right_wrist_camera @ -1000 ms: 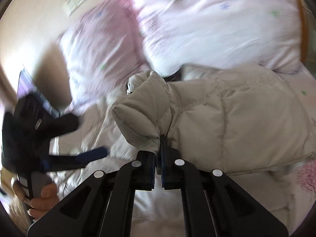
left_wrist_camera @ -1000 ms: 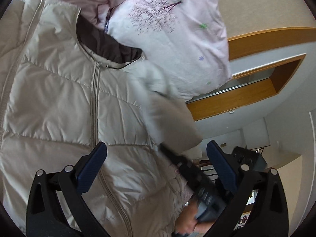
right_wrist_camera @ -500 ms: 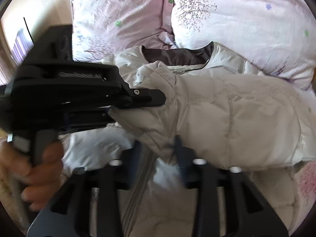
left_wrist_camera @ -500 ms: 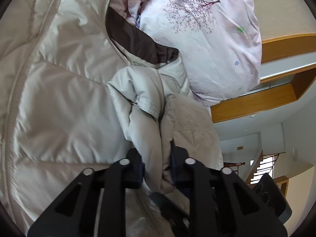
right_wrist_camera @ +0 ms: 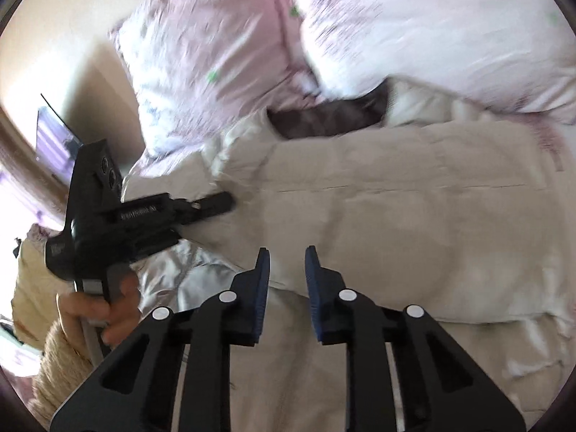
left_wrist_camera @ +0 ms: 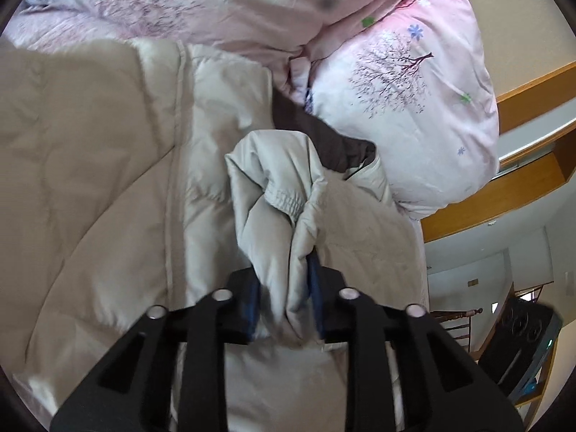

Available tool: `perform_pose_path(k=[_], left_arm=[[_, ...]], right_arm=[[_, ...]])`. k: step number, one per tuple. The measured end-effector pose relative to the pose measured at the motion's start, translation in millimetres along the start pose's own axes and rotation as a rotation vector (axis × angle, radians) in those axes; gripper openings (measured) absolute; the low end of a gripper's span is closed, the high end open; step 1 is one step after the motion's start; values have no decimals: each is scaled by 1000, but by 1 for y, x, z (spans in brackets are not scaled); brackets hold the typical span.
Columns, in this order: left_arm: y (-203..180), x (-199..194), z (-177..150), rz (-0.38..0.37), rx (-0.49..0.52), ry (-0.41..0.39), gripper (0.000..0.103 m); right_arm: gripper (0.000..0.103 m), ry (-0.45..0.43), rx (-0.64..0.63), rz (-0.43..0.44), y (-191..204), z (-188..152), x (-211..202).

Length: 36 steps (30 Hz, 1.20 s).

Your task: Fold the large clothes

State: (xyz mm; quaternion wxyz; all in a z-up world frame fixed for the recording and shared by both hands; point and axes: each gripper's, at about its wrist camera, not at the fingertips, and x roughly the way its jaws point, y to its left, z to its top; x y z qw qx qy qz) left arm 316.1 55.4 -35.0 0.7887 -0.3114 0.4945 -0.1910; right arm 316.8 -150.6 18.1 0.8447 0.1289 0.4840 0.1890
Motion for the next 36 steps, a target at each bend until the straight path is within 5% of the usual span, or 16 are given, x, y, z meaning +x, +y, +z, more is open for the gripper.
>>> perform_pose_path(k=[3, 10, 14, 19, 22, 28, 34, 36], left_arm=[[7, -34, -9, 4, 8, -60, 71], [47, -169, -68, 79, 53, -292, 81], [92, -223, -105, 226, -19, -407, 81], [165, -271, -136, 291, -257, -496, 79], [207, -291, -144, 269, -421, -574, 71], [259, -299, -144, 184, -647, -661, 66], [278, -301, -131, 192, -722, -728, 53], [287, -304, -125, 200, -751, -738, 37]], right_arm=[[20, 60, -17, 23, 21, 6, 24], [20, 153, -55, 4, 50, 13, 71], [20, 197, -80, -75, 54, 8, 99], [26, 175, -55, -24, 56, 9, 79], [45, 137, -44, 25, 58, 6, 53], [47, 101, -72, 65, 64, -2, 16], [48, 105, -71, 64, 57, -10, 7], [48, 109, -69, 59, 54, -12, 9]])
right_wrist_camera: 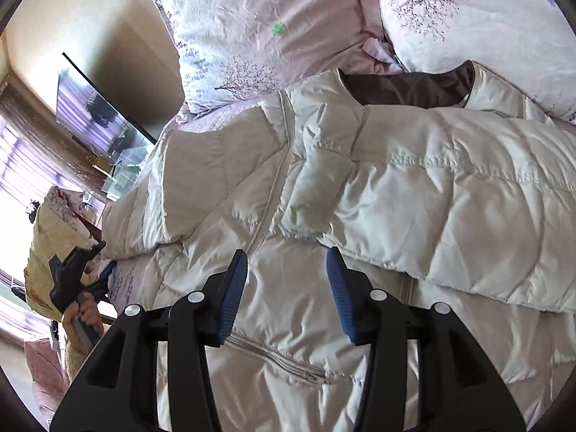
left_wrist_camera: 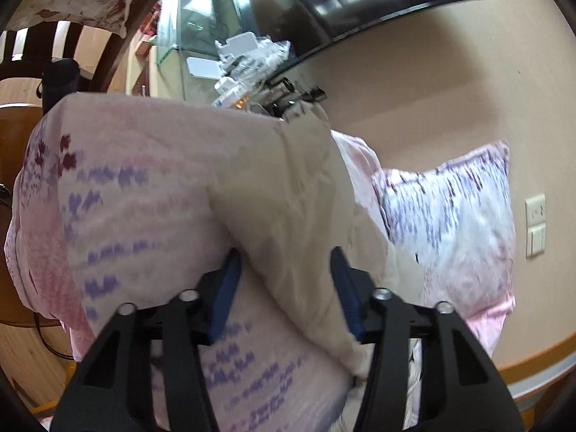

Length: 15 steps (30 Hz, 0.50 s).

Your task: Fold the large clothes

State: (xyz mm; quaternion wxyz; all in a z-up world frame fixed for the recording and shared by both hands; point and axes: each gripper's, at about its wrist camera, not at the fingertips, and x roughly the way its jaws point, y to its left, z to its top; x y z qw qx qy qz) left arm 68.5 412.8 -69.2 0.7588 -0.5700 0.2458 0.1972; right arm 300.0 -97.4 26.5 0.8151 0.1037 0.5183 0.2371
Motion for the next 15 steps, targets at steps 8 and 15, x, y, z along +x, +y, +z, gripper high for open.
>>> perform_pose_path(k=[8, 15], left_arm=[[-31, -21, 29, -90, 49, -53, 11], [-156, -60, 3, -291, 294, -80, 10]], right_arm=[[48, -29, 29, -13, -22, -6, -18], [49, -129, 67, -29, -45, -4, -50]])
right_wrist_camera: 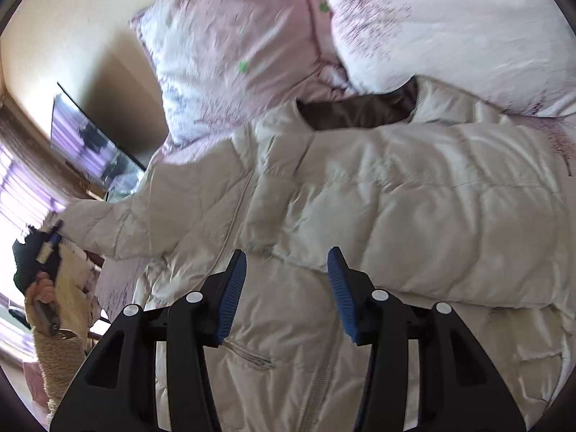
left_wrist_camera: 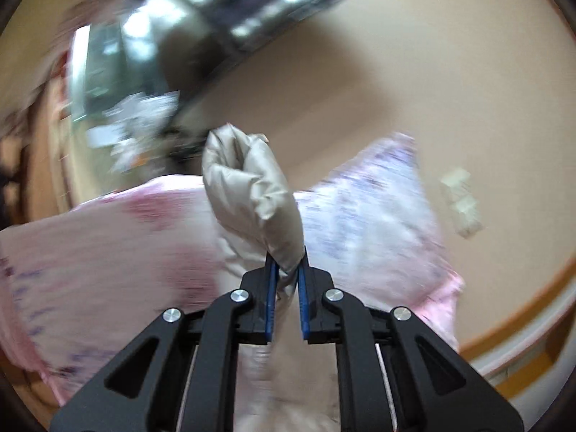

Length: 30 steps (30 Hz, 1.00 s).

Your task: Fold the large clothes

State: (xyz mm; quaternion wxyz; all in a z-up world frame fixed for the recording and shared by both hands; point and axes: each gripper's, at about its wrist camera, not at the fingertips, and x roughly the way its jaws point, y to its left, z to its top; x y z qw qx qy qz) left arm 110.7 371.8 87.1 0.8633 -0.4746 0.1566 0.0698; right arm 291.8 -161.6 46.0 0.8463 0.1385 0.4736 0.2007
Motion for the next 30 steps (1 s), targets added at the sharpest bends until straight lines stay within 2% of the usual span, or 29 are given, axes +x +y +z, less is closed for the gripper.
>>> perform_pose_path(k=[3, 5, 8, 11, 14, 17, 20, 23, 25, 26, 27, 29, 30], left_arm=[[-57, 11, -18, -111, 92, 47, 10], [-100, 26, -42, -199, 159, 111, 10], [-150, 56, -91, -316, 230, 239, 10], [-182, 88, -144, -385, 276, 371, 11], [-202, 122, -200, -411, 316, 505, 11], [-215, 151, -253, -399, 370, 624, 11], [-219, 176, -299, -355, 426, 720, 13], [-212, 193, -331, -289, 457, 802, 16], [-207, 205, -346, -246, 492, 846, 27], [-204, 203, -348, -244, 486, 866, 46], [-200, 202, -348, -250, 467, 885, 72], [-198, 192, -337, -283, 436, 872, 90], [-197, 181, -329, -307, 436, 857, 92]], right_arm=[[49, -27, 28, -15, -13, 1, -9], [49, -38, 52, -33, -23, 0, -14], [49, -54, 87, -51, -38, -6, -20], [49, -69, 121, -70, -54, -12, -26], [49, -77, 151, -98, -69, -17, -29], [49, -89, 188, -118, -85, -21, -33], [49, -95, 220, -129, -98, -22, -36], [49, -94, 237, -133, -103, -23, -35], [49, -89, 247, -126, -106, -22, -34], [49, -88, 251, -120, -107, -22, -34], [49, -86, 255, -109, -107, -21, -33], [49, -76, 266, -71, -105, -19, -31], [49, -71, 272, -53, -104, -19, -29]])
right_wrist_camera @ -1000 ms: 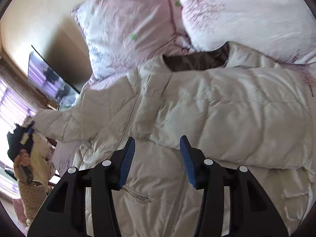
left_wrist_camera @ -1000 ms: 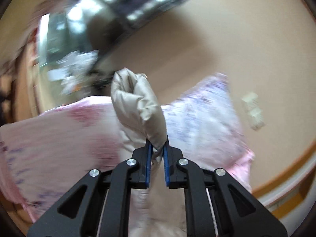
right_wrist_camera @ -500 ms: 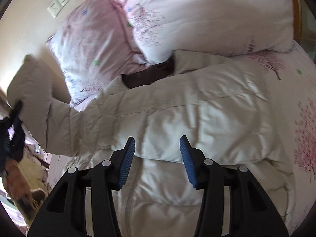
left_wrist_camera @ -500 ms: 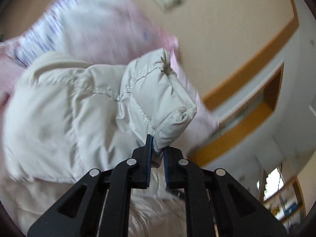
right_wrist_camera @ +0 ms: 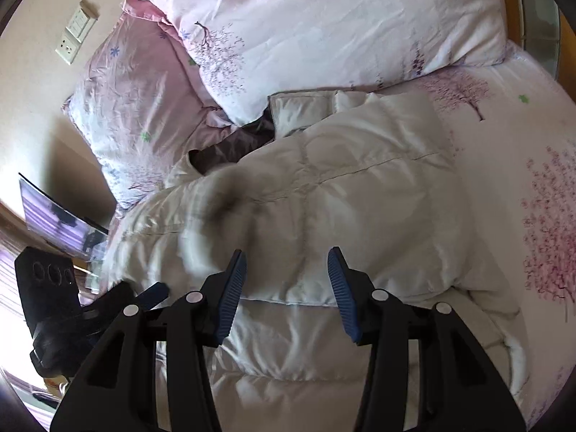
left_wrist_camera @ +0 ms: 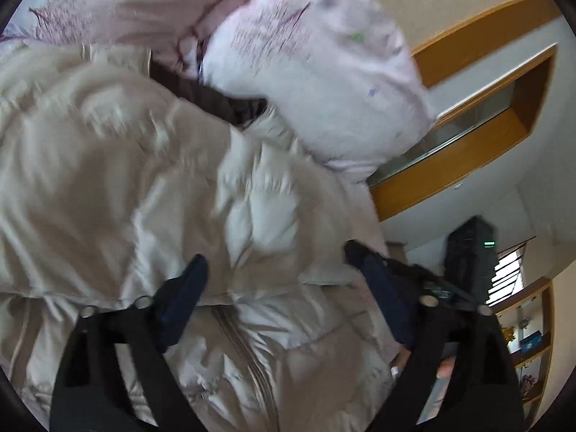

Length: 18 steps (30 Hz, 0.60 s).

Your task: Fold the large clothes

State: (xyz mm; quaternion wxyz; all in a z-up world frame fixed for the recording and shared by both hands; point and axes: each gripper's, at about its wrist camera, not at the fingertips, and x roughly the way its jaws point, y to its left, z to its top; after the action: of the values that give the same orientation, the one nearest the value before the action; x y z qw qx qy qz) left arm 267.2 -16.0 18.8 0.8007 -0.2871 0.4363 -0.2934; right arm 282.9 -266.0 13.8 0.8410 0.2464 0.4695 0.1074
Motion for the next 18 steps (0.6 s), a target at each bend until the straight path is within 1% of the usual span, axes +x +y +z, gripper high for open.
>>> perform_pose_path(k=[2, 3, 5, 8, 9, 10, 11, 12, 13, 14, 15, 16, 17, 18], left_arm=[[-1, -23, -5, -22, 14, -21, 97], [0, -37, -8, -28, 19, -40, 97], [9, -70, -16, 2, 38, -84, 97], [29, -122, -34, 145, 60, -172, 97], [36, -136, -41, 205, 66, -199, 97], [47, -156, -49, 286, 70, -234, 97], [53, -169, -56, 346, 76, -250, 97], [59, -178, -60, 409, 84, -257, 97], [68, -189, -64, 490, 96, -253, 97], [75, -197, -68, 540, 105, -250, 97], [82, -206, -72, 588, 108, -253, 97], [89, -213, -75, 631, 105, -260, 97], [94, -221, -78, 655, 101, -265, 97], [100, -230, -81, 670, 97, -271, 97]], right_arm=[[49, 41, 21, 69, 4, -2, 8], [49, 59, 25, 91, 7, -2, 11], [49, 109, 19, 130, 15, -5, 23], [49, 148, 10, 121, 23, -5, 41], [49, 159, 13, 121, 25, -6, 46], [48, 173, 20, 128, 27, -7, 52], [46, 181, 22, 133, 28, -8, 56], [35, 182, 18, 134, 31, -9, 60], [20, 172, -1, 124, 36, -9, 62], [15, 148, -23, 113, 41, -8, 61], [11, 92, -59, 106, 49, -7, 53], [10, 45, -83, 101, 53, -6, 44], [9, -17, -106, 97, 58, -4, 31], [9, -60, -118, 97, 60, -3, 21]])
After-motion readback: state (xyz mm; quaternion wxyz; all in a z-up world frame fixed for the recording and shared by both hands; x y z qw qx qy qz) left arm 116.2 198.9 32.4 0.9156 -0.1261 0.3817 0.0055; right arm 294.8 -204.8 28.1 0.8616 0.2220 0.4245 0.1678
